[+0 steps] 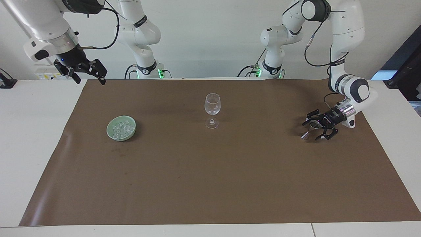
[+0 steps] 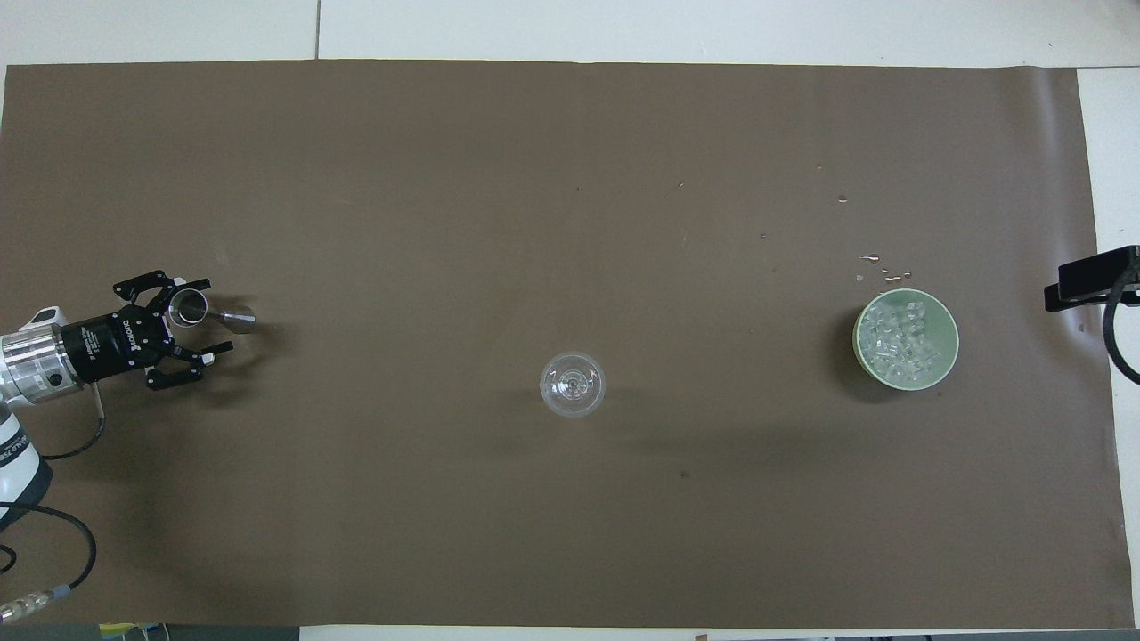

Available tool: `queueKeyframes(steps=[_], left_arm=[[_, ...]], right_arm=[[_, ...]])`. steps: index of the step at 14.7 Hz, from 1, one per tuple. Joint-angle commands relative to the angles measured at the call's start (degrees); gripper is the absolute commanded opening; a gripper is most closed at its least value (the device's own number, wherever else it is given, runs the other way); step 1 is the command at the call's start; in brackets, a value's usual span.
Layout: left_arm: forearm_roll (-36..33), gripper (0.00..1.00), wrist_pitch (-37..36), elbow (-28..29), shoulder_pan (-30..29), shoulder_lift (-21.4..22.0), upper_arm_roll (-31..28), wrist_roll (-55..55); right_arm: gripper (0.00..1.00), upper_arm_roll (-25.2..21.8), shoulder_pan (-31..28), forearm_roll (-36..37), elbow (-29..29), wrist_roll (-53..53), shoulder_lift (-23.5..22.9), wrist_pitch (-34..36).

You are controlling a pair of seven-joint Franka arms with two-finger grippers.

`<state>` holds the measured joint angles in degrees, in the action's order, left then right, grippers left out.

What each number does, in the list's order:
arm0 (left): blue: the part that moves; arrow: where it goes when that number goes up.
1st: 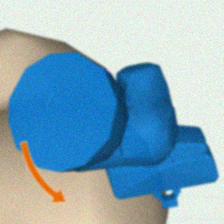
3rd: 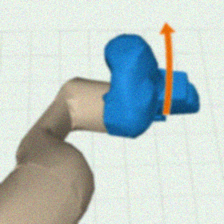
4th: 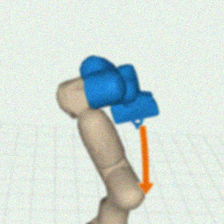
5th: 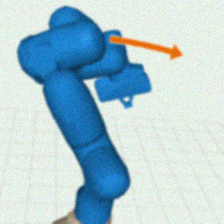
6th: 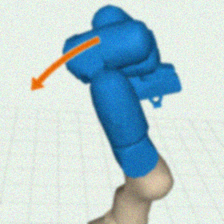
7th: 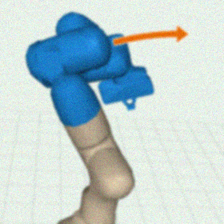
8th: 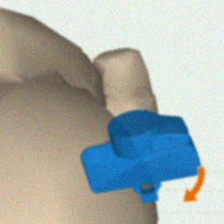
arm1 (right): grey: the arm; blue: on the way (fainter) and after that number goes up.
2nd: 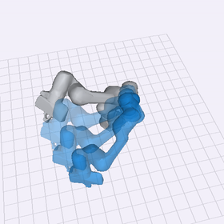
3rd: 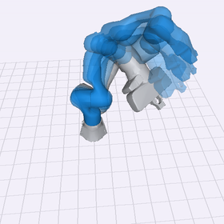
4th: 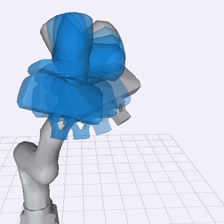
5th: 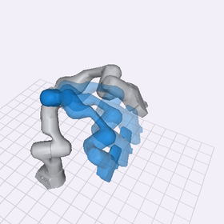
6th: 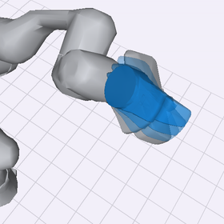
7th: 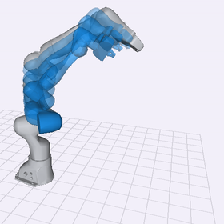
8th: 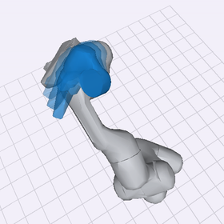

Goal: Pour wine and add ice with both arms
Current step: 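Close the left gripper on the silver jigger and lift it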

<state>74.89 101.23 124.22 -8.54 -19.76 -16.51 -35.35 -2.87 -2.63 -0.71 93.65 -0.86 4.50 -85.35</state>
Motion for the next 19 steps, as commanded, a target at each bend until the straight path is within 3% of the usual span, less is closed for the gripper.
queueKeyframes(steps=[1, 2, 3, 10, 15, 19], left_arm=[[1.1, 0.53, -0.5, 2.1, -0.1, 1.7, 0.0, 0.9], [1.1, 0.23, -0.6, 2.0, -0.1, 1.7, 0.0, 1.0], [1.1, 0.00, -0.6, 2.0, -0.1, 1.7, 0.0, 1.0], [1.1, 0.00, -2.6, 1.1, -0.3, 1.9, -0.4, 0.6], [0.6, 0.00, -8.2, 0.1, 1.1, 8.1, -0.5, -5.0], [-4.2, 0.00, -8.2, 0.3, 9.1, 15.0, -0.6, -11.0]], right_arm=[[1.00, 0.3, -0.5, -0.5, 0.8, -0.6, 0.6, -0.3], [1.00, 0.3, -0.5, -0.5, 0.8, -0.6, 0.6, -0.3], [1.00, 0.3, -0.5, -0.5, 0.8, -0.6, 0.6, -0.3], [1.00, 0.3, -0.5, -0.5, 0.8, -0.6, 0.6, -0.3], [1.00, 0.3, -0.5, -0.5, 0.8, -0.6, 0.6, -0.3], [1.00, 0.3, -0.6, -0.5, 0.8, -0.3, 0.6, 0.2]])
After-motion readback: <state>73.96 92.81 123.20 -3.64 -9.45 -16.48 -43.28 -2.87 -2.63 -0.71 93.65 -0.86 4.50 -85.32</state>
